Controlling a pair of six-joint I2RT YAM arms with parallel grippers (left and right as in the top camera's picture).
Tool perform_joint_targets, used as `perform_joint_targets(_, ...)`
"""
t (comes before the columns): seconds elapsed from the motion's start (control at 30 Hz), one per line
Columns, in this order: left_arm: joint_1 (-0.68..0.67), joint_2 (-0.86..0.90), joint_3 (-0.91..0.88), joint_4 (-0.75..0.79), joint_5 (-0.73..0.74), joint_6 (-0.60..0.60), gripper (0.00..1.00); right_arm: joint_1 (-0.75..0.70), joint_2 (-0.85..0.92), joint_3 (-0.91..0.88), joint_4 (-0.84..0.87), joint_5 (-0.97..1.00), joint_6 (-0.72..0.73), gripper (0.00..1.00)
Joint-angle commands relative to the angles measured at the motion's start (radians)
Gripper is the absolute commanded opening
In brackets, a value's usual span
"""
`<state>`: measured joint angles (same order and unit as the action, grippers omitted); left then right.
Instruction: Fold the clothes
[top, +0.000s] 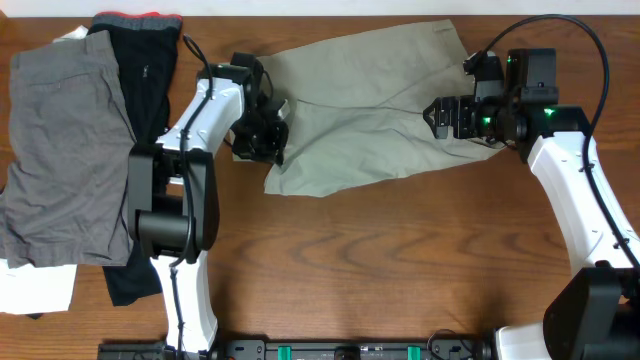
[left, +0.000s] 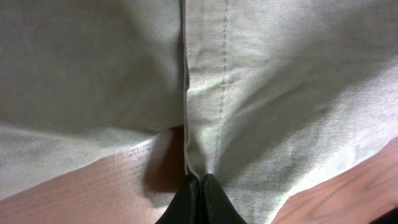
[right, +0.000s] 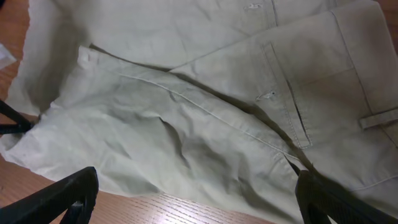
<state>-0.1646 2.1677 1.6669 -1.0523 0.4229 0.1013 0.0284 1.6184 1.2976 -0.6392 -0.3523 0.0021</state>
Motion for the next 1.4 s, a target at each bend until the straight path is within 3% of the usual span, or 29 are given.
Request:
perform_joint_targets(0.0, 0.004, -0.112, 0.021, -0.016, 0.003, -0.008, 0.06, 0.003, 0.005, -0.003, -0.002, -0.011, -0.019, 0.99)
perform_joint_targets(0.23, 0.000, -0.257, 0.021, -0.094, 0.003, -0.008, 0.06, 0.003, 0.005, -0.003, -0.022, -0.011, -0.019, 0.99)
perform_joint_targets(0.47, -0.007, -0.261, -0.018, -0.251, 0.003, -0.008, 0.06, 0.003, 0.005, -0.003, -0.032, -0.011, -0.019, 0.99)
perform_joint_targets(0.5, -0.009, -0.261, -0.033, -0.267, 0.003, -0.008, 0.09, 0.003, 0.005, -0.003, -0.034, -0.011, -0.019, 0.99)
perform_joint_targets(0.57, -0.009, -0.261, -0.063, -0.290, 0.002, -0.008, 0.40, 0.003, 0.005, -0.003, -0.035, -0.011, -0.019, 0.99)
perform_joint_targets(0.6, -0.009, -0.261, -0.076, -0.296, -0.006, -0.008, 0.47, 0.003, 0.005, -0.003, -0.035, -0.011, -0.019, 0.99)
perform_joint_targets(0.67, -0.009, -0.261, -0.100, -0.302, -0.041, -0.008, 0.54, 0.003, 0.005, -0.003, -0.034, -0.011, -0.027, 0.99)
perform_joint_targets(0.8, -0.009, -0.264, -0.103, -0.307, -0.076, 0.008, 0.54, 0.000, 0.005, -0.003, -0.033, -0.010, -0.027, 0.99)
perform_joint_targets(0.9, -0.009, -0.264, -0.088, -0.238, -0.077, 0.023, 0.54, -0.003, 0.005, -0.003, -0.027, -0.010, -0.031, 0.99)
perform_joint_targets(1.03, -0.009, -0.264, -0.080, 0.000, -0.076, 0.025, 0.54, -0.003, 0.005, -0.004, -0.020, -0.010, -0.035, 0.99)
perform_joint_targets(1.13, -0.009, -0.241, -0.080, 0.159, -0.072, 0.018, 0.65, -0.003, 0.005, -0.003, -0.019, -0.010, -0.034, 0.99)
perform_joint_targets(1.37, -0.017, -0.144, -0.080, 0.249, 0.032, 0.079, 0.68, -0.002, 0.005, -0.003, -0.019, -0.011, -0.034, 0.99)
